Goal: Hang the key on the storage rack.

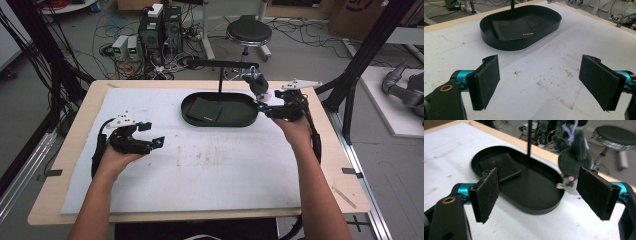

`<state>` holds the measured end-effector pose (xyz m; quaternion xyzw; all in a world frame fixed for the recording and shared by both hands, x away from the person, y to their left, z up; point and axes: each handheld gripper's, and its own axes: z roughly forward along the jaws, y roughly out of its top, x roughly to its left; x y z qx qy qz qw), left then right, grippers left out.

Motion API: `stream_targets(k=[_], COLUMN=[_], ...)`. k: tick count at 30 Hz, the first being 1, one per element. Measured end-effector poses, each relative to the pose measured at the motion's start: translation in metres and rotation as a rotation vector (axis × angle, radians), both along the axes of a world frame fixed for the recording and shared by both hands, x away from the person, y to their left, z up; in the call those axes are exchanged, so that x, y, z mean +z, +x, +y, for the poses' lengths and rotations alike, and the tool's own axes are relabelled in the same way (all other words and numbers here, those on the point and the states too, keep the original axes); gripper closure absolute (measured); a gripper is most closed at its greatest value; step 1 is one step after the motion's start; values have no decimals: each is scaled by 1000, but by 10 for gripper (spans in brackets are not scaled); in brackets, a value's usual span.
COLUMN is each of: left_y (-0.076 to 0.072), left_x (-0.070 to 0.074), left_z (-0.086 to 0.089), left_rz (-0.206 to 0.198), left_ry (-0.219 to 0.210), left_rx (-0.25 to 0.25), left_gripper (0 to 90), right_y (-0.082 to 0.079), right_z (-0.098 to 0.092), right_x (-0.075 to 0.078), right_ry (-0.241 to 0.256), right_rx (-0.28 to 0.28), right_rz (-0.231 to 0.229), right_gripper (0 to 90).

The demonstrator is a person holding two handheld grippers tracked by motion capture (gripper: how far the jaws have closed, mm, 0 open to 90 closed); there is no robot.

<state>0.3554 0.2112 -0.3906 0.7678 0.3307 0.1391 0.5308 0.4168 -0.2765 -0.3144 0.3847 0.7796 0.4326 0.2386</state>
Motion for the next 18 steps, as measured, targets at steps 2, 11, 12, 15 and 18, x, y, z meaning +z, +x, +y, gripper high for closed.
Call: stream_targets(k=[2,11,12,15,18], left_y=[0,1,1,2,2], left_x=[-1,-2,-2,-4,-4], left_z=[0,-1,-1,0,0], left_rz=[2,-3,-4,-4,-8], left_ry=[4,4,4,5,5], left_rx=[3,12,12,14,15], left_gripper=[170,170,170,170,169], right_y=[-6,-29,-31,-38,-44], right_z=[-3,-16,-18,-23,-29], right_x=[-5,-29,-32,-41,-50], right_ry=[25,41,45,38,29], right_rx=[12,39,44,47,46], right_rz=[-3,8,10,20,26], right_gripper=[196,196,196,196,196])
